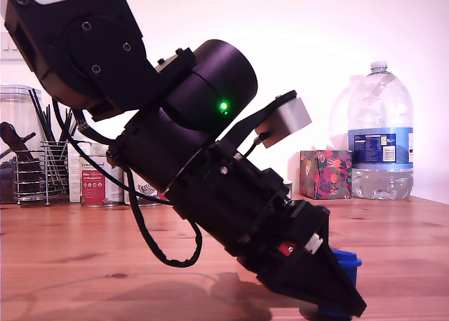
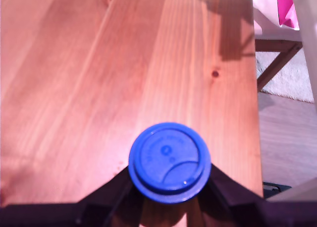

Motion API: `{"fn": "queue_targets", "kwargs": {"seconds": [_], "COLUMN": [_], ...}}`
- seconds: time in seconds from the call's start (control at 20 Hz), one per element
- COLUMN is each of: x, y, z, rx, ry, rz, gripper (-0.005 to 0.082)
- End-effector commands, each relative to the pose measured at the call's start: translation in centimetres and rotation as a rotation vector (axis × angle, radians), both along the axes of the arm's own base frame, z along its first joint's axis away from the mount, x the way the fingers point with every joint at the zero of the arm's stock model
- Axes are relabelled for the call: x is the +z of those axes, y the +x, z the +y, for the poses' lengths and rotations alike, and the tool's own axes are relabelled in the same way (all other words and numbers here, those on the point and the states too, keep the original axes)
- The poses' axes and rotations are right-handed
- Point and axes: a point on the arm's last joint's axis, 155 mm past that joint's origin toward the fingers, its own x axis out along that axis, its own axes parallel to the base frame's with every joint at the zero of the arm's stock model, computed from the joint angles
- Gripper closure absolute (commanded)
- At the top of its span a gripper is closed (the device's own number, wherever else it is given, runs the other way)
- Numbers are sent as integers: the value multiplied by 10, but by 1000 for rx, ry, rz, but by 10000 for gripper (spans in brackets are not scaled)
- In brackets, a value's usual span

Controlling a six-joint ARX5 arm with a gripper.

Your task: Pick up the coffee capsules from the table one by one and drop them inside the nearest coffee cup

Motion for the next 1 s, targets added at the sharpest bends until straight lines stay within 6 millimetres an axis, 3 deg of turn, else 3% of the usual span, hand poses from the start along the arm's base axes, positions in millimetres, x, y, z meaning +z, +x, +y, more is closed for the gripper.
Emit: {"fn": "queue_targets", "kwargs": {"seconds": [0.0, 0.3, 0.45, 0.7, 0.95], "x": [1, 51, 81, 125, 139], "y": [-2, 5, 14, 56, 97], "z": [0, -4, 3, 39, 74], "rx": [0, 40, 91, 271, 411], "ry": [-7, -100, -145, -206, -217], "rz": [2, -17, -23, -127, -184], "gripper": [609, 608, 608, 608, 607]}}
